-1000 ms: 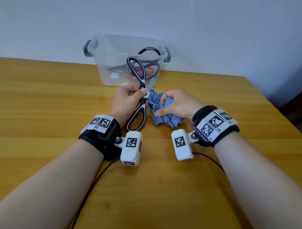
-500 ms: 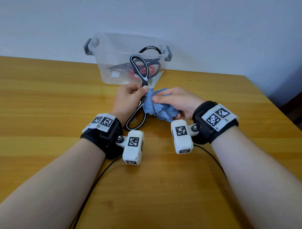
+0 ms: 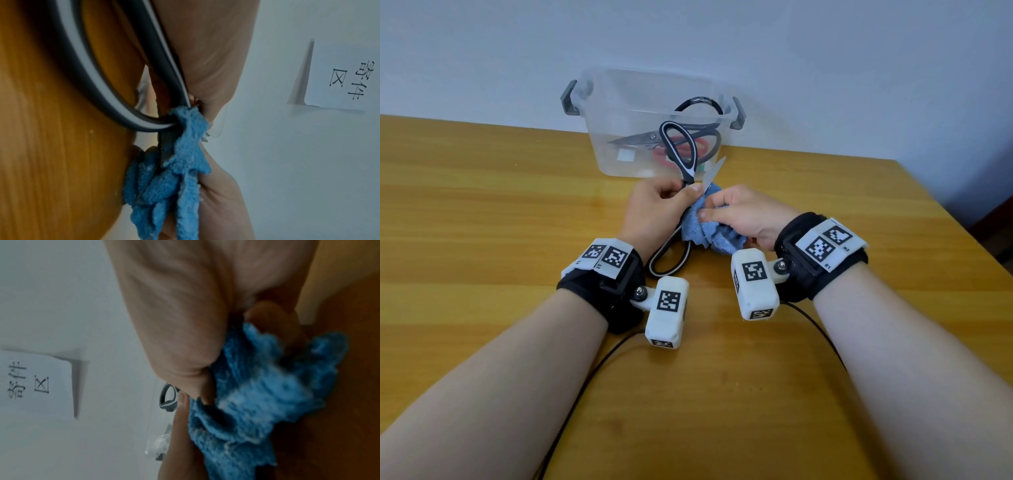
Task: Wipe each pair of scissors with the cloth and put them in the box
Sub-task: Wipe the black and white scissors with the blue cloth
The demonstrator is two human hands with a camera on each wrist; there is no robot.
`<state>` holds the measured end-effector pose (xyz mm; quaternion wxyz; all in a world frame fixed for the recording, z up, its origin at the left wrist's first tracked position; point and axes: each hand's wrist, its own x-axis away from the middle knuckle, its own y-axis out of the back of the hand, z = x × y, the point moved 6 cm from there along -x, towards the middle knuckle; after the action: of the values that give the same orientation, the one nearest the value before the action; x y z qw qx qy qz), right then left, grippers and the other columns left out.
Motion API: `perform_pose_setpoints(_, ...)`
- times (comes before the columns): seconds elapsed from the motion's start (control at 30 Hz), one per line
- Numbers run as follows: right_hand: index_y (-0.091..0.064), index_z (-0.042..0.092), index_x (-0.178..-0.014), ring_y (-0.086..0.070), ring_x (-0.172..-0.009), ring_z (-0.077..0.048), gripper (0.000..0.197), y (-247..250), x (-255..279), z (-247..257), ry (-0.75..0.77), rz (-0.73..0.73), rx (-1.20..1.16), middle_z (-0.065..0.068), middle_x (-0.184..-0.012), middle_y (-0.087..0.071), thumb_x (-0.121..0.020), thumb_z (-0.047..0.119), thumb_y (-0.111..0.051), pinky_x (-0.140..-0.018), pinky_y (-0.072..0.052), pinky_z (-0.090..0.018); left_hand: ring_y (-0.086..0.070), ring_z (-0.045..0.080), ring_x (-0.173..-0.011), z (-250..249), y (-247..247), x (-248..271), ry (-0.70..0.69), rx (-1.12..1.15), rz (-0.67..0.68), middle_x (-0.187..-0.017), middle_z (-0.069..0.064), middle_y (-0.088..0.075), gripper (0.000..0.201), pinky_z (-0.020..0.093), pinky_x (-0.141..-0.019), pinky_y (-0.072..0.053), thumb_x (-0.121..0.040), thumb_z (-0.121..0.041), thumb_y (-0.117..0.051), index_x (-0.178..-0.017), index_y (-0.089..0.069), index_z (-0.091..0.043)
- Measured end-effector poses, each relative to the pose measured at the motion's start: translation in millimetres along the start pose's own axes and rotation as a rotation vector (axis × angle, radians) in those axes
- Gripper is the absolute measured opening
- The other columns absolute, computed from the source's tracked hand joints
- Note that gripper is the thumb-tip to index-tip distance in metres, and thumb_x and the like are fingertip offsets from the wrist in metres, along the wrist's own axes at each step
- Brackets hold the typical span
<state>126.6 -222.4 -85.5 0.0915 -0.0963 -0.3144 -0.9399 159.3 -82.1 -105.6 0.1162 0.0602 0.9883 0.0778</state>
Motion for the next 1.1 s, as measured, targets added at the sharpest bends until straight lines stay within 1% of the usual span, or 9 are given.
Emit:
perform_pose_setpoints(0.13,-0.051,0.019,-0.068,-0.039,-0.048,-0.007,0.033,-1.8,-2.2,5.4,0.012,-0.005,0.130,0.005,-0.057,-0.043,-0.099,0.021,-0.062,-0.045,-0.029,-0.021,-0.046,0.014,-0.062,1.8,2.4,-0.6,0.012,-0.010,-0.027,-0.067,0.010,-0.054,0.034,0.023,-0.057,-0.037,-0.097,-0.026,-0.069,-0.071,-0.066,-0.005)
perform_pose_setpoints(0.3,-0.061,0.016,-0.077,-0.046,-0.050,-0.007,0.023,-0.1,2.4,7.8,0.011,0.015,0.141,0.007,-0.058,-0.051,-0.099,0.022,-0.060,-0.050,-0.034,-0.022,-0.051,0.019,-0.067,4.0,3.2,-1.3,0.028,0.015,-0.041,-0.072,0.014,-0.060,0.033,0.034,-0.064,-0.042,-0.097,-0.031,-0.068,-0.075,-0.071,-0.006)
perform_pose_setpoints(0.43,-0.063,0.012,-0.076,-0.038,-0.046,-0.007,0.026,1.9,8.4,5.0,0.011,0.028,0.174,0.008,-0.055,-0.043,-0.099,0.024,-0.061,-0.050,-0.029,-0.024,-0.048,0.018,-0.065,4.7,3.9,-1.8,0.055,0.019,-0.055,-0.070,0.011,-0.056,0.031,0.034,-0.063,-0.041,-0.097,-0.031,-0.069,-0.071,-0.070,-0.015)
perform_pose_setpoints(0.57,-0.049,0.022,-0.054,-0.034,-0.043,-0.009,0.045,6.5,14.2,-3.6,0.001,0.035,0.197,0.009,-0.050,-0.038,-0.097,0.026,-0.064,-0.048,-0.028,-0.025,-0.049,0.020,-0.065,6.9,4.7,-1.4,0.085,0.053,-0.066,-0.071,0.012,-0.056,0.036,0.036,-0.064,-0.041,-0.093,-0.037,-0.070,-0.076,-0.071,-0.006)
perform_pose_setpoints(0.67,-0.051,0.022,-0.057,-0.033,-0.039,-0.007,0.043,10.9,19.8,-8.1,-0.002,0.072,0.241,0.010,-0.048,-0.036,-0.098,0.026,-0.063,-0.041,-0.028,-0.018,-0.049,0.021,-0.065,6.9,4.4,-0.7,0.090,0.069,-0.071,-0.070,0.013,-0.055,0.042,0.038,-0.064,-0.041,-0.090,-0.041,-0.069,-0.079,-0.070,-0.001)
perform_pose_setpoints(0.77,-0.063,0.013,-0.072,-0.033,-0.037,-0.006,0.030,15.9,25.4,-11.1,-0.005,0.132,0.287,0.006,-0.050,-0.037,-0.098,0.027,-0.062,-0.037,-0.029,-0.014,-0.049,0.020,-0.065,5.7,3.7,-0.3,0.083,0.060,-0.068,-0.071,0.013,-0.055,0.041,0.037,-0.064,-0.042,-0.094,-0.038,-0.068,-0.081,-0.070,0.001)
perform_pose_setpoints(0.93,-0.070,0.036,-0.057,-0.036,-0.039,-0.010,0.041,31.3,37.1,-24.4,-0.093,0.166,0.303,0.005,-0.047,-0.041,-0.097,0.029,-0.065,-0.044,-0.031,-0.023,-0.047,0.022,-0.064,6.9,6.9,-1.1,0.087,0.107,-0.100,-0.071,0.013,-0.054,0.045,0.037,-0.062,-0.040,-0.093,-0.039,-0.068,-0.078,-0.066,0.004)
perform_pose_setpoints(1.03,-0.074,0.015,-0.084,-0.035,-0.037,-0.012,0.022,45.7,33.8,-31.9,-0.167,-0.009,0.116,0.007,-0.043,-0.040,-0.099,0.027,-0.063,-0.041,-0.026,-0.022,-0.046,0.020,-0.060,7.6,6.0,-1.5,0.089,0.081,-0.099,-0.070,0.013,-0.053,0.042,0.034,-0.060,-0.040,-0.096,-0.036,-0.068,-0.073,-0.065,-0.001)
perform_pose_setpoints(1.1,-0.072,0.001,-0.102,-0.039,-0.035,-0.011,0.030,51.3,26.3,-32.2,-0.157,-0.125,0.054,0.004,-0.047,-0.045,-0.099,0.029,-0.063,-0.040,-0.029,-0.023,-0.044,0.020,-0.060,7.7,5.0,-1.6,0.085,0.079,-0.091,-0.070,0.014,-0.051,0.048,0.034,-0.060,-0.039,-0.096,-0.036,-0.068,-0.079,-0.063,0.008)
